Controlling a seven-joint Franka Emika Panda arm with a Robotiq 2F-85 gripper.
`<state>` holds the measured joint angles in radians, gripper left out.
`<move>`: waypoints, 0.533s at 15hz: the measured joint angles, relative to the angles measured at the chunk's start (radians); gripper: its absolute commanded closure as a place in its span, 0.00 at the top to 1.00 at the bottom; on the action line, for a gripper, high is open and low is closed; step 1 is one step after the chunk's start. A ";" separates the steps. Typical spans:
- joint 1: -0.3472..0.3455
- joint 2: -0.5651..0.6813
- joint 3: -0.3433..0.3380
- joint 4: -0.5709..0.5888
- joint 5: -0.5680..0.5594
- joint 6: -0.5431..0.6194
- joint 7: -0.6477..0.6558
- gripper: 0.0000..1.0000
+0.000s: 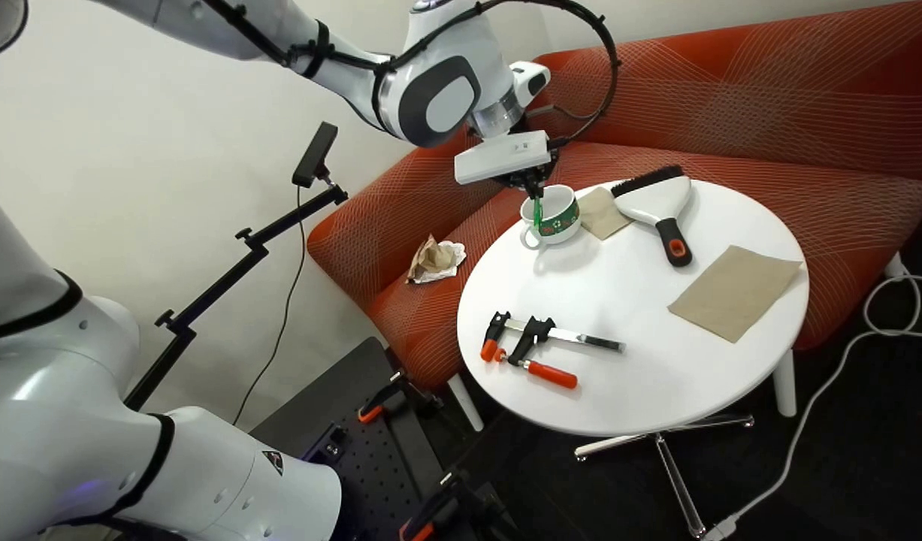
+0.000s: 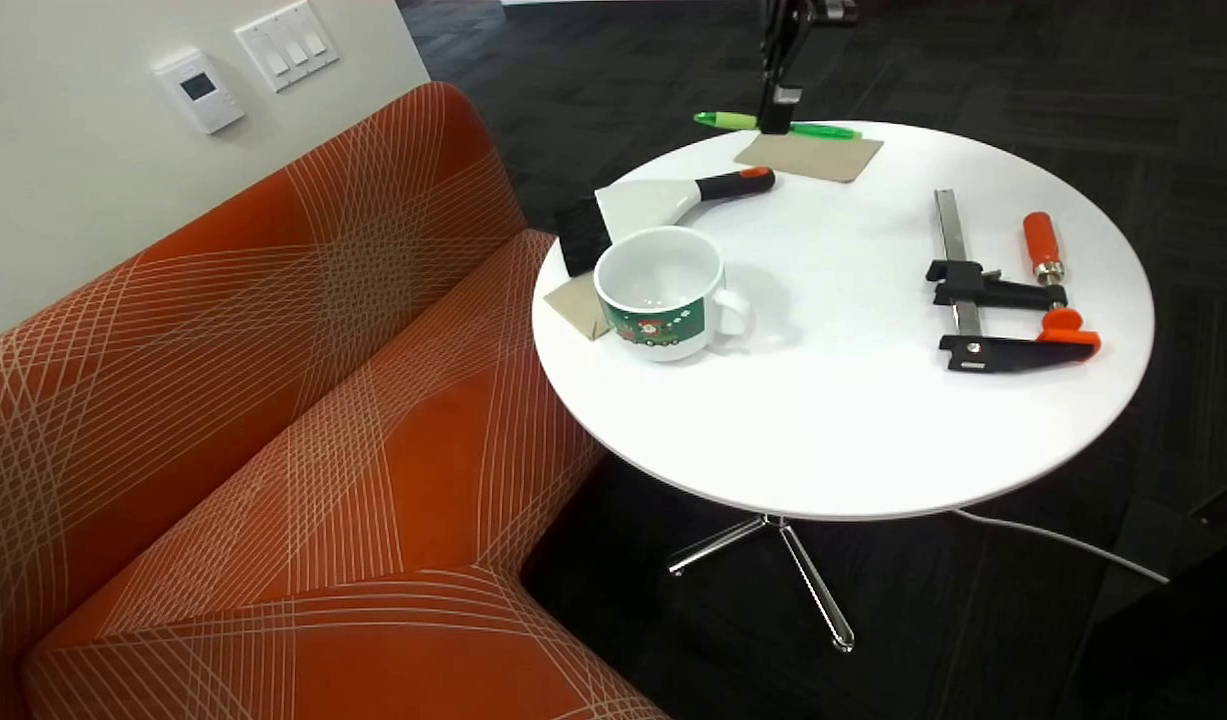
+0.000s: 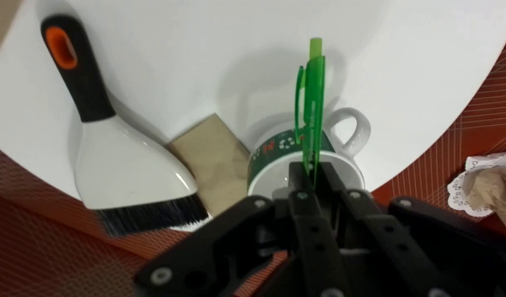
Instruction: Pick up the pen from the table and place it in the mug
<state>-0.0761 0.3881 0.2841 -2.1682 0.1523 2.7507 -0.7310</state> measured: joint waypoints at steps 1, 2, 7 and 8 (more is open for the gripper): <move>-0.012 0.015 0.029 0.010 0.017 0.024 -0.045 0.03; -0.026 0.031 0.059 0.022 0.033 0.042 -0.092 0.03; -0.130 0.120 0.217 0.091 0.082 0.094 -0.323 0.03; -0.155 0.140 0.248 0.106 0.092 0.097 -0.368 0.03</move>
<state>-0.2309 0.5284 0.5317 -2.0617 0.2440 2.8476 -1.0988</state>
